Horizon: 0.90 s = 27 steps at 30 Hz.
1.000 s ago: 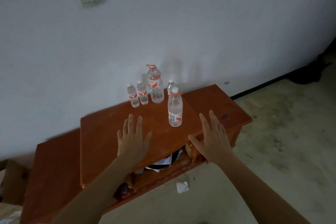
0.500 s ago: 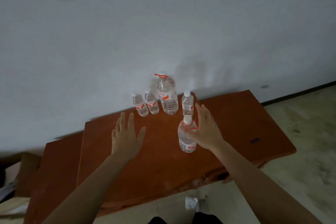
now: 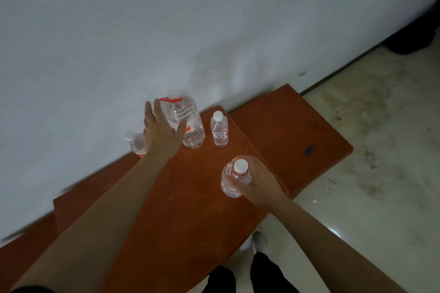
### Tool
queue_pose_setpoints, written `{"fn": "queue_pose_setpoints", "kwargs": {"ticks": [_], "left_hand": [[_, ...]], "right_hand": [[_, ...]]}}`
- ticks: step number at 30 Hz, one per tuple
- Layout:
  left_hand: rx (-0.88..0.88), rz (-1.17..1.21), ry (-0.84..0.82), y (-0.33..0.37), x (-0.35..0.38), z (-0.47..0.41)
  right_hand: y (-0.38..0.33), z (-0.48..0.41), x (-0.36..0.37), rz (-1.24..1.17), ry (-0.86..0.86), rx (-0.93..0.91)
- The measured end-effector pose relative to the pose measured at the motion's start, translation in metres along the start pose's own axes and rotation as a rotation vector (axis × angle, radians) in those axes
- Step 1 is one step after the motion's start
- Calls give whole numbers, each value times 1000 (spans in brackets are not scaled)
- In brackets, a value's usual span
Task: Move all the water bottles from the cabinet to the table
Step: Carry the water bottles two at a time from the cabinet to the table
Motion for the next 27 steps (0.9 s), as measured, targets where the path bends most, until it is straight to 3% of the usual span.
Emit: {"fn": "queue_pose_setpoints", "kwargs": {"ticks": [9, 21, 25, 27], "left_hand": [[84, 175, 10, -1, 12, -19], [230, 165, 77, -4, 9, -3], [448, 68, -115, 30, 44, 12], [474, 10, -204, 46, 67, 6]], "right_hand": [[-15, -7, -1, 90, 104, 31], [-13, -8, -3, 69, 248, 43], [-9, -8, -10, 11, 303, 71], [-3, -5, -17, -60, 324, 120]]}}
Point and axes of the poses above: each hand's wrist, its own z-axis away from the middle knuckle, its own x-axis out of the palm, y = z × x, the point moved 6 cm from there along -z, towards the middle knuckle, and after that the axes turned 7 degrees about z, right-handed, at the moved point
